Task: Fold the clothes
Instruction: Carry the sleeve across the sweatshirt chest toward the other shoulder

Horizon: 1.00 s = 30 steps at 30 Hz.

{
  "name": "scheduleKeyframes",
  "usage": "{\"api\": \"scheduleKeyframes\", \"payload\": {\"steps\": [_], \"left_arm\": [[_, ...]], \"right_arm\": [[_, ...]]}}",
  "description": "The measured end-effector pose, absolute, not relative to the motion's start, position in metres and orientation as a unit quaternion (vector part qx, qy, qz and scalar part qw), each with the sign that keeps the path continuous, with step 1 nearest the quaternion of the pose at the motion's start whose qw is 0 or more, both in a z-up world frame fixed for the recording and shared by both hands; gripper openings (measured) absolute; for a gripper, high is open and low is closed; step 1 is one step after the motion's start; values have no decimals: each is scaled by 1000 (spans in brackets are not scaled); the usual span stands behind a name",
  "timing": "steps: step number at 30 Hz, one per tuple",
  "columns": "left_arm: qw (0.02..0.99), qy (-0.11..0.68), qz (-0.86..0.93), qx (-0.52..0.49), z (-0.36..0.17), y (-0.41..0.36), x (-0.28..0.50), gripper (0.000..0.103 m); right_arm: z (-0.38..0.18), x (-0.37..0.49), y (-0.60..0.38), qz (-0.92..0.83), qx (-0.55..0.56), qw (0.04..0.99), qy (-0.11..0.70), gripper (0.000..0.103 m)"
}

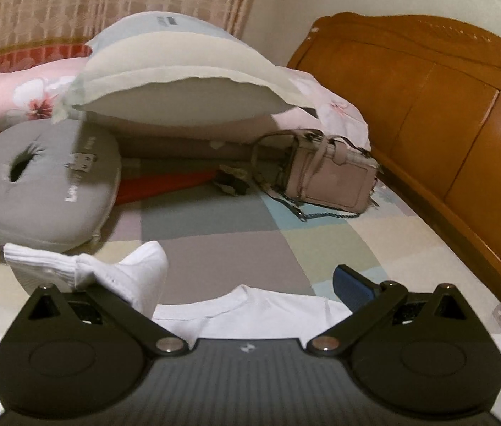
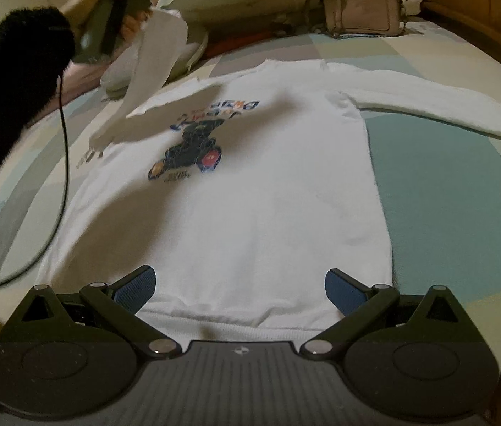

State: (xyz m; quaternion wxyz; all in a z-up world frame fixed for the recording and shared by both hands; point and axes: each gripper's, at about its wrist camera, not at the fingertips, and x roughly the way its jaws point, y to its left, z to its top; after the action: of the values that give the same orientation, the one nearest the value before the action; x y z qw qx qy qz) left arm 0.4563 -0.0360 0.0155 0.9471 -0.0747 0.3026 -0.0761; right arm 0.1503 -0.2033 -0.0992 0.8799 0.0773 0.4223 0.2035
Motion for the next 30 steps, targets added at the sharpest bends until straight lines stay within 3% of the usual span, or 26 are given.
{"api": "scheduleKeyframes", "payload": {"steps": [30], "left_arm": [[939, 310, -139, -45, -74, -131, 460, 102]], "right_arm": [[-96, 147, -213, 148, 61, 886, 435, 103]]}}
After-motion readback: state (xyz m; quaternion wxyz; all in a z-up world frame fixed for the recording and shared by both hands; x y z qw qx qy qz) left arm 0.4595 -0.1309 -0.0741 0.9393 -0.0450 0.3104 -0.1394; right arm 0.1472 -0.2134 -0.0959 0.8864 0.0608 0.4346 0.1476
